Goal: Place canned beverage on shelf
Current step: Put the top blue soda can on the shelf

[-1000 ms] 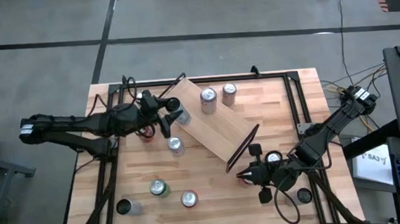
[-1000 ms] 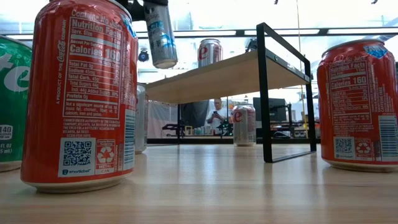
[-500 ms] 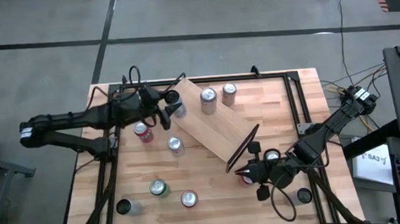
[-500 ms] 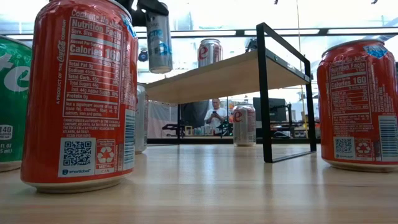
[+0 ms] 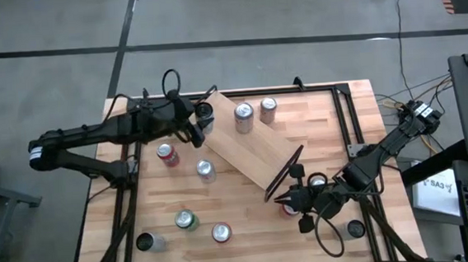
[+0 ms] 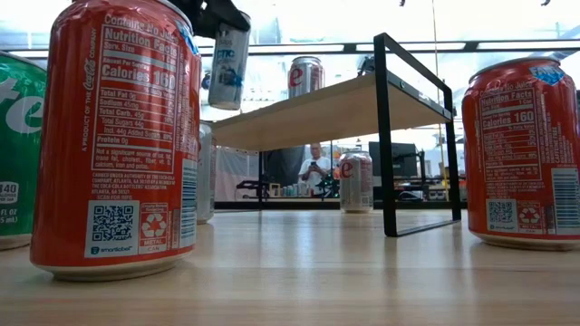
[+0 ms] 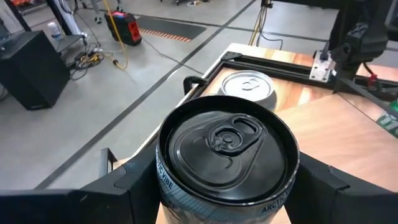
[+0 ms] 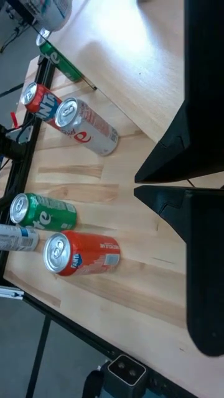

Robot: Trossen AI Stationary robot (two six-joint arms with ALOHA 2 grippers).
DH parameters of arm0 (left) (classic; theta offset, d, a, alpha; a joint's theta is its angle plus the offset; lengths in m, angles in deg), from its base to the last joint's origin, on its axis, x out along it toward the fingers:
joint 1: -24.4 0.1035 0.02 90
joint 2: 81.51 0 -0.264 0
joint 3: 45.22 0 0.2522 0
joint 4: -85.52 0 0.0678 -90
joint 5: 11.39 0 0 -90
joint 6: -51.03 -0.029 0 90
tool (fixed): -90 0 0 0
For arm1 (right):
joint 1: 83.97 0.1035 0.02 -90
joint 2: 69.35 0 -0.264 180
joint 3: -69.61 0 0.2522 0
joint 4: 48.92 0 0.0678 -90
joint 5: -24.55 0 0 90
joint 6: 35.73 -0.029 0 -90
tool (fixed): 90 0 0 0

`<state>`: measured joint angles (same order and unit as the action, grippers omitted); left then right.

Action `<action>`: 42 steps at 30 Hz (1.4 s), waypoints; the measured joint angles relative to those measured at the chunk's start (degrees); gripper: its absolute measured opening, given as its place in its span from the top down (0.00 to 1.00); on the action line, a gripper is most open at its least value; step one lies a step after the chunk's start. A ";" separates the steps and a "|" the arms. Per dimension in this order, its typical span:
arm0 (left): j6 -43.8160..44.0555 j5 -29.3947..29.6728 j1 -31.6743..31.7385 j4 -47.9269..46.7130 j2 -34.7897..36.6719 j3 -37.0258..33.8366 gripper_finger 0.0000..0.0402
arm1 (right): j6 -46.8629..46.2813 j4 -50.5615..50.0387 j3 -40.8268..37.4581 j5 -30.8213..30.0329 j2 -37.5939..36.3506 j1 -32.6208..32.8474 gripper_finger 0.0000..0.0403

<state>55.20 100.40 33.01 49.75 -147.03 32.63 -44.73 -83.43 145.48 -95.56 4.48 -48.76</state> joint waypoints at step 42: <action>2.98 -2.32 0.84 15.73 0.95 -11.47 0.40 | -0.42 0.01 -0.03 0.00 0.00 0.00 0.98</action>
<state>58.17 98.08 33.85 65.48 -146.09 21.16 -45.14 -83.42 145.45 -95.56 4.48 -48.76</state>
